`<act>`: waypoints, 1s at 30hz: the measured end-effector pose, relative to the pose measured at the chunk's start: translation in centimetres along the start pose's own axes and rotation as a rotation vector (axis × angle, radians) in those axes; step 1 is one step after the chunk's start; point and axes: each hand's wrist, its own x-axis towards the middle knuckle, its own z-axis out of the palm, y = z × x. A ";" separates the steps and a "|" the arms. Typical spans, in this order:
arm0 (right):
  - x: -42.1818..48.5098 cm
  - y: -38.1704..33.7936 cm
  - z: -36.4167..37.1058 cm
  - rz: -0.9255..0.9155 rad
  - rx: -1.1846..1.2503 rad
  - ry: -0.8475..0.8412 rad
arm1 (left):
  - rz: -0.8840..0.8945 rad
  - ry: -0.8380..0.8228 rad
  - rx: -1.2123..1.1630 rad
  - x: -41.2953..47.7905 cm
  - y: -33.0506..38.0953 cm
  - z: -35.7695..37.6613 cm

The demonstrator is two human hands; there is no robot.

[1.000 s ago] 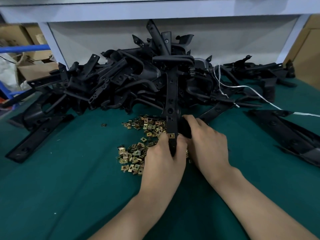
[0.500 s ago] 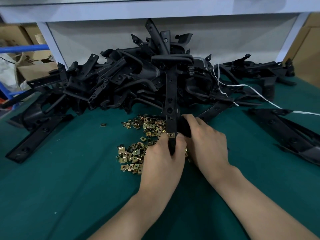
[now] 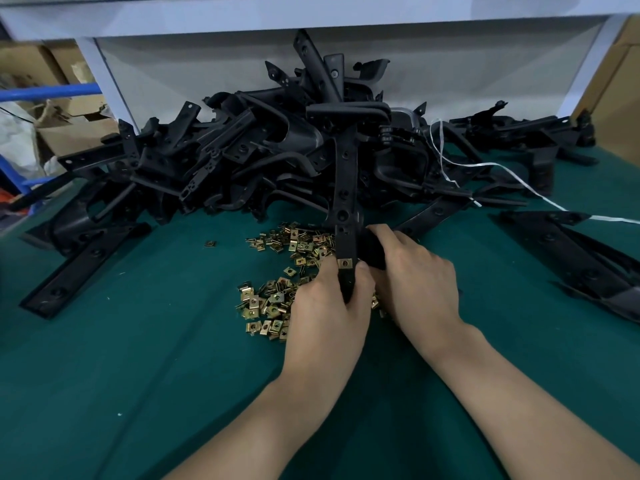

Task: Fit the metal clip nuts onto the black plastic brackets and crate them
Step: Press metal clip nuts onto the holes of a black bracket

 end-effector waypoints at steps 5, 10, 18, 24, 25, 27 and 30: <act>0.1 -0.1 -0.1 0.008 0.017 0.008 | -0.010 -0.011 0.019 0.1 0.0 -0.2; 0.0 0.0 -0.1 -0.019 0.031 0.003 | -0.055 -0.033 0.002 0.1 0.2 -0.2; 0.3 0.3 0.4 0.025 0.104 0.045 | -0.092 -0.094 -0.129 -0.2 0.6 -0.5; 0.3 0.0 0.8 0.076 0.032 0.165 | -0.191 -0.142 -0.457 0.1 1.0 -1.1; 0.3 0.0 0.8 0.078 0.029 0.176 | -0.205 -0.152 -0.487 0.1 1.0 -1.3; 0.3 0.0 0.7 0.077 0.016 0.199 | -0.218 -0.165 -0.529 0.2 1.0 -1.4; 0.4 0.3 0.5 0.094 0.003 0.225 | -0.210 -0.173 -0.548 0.2 1.0 -1.4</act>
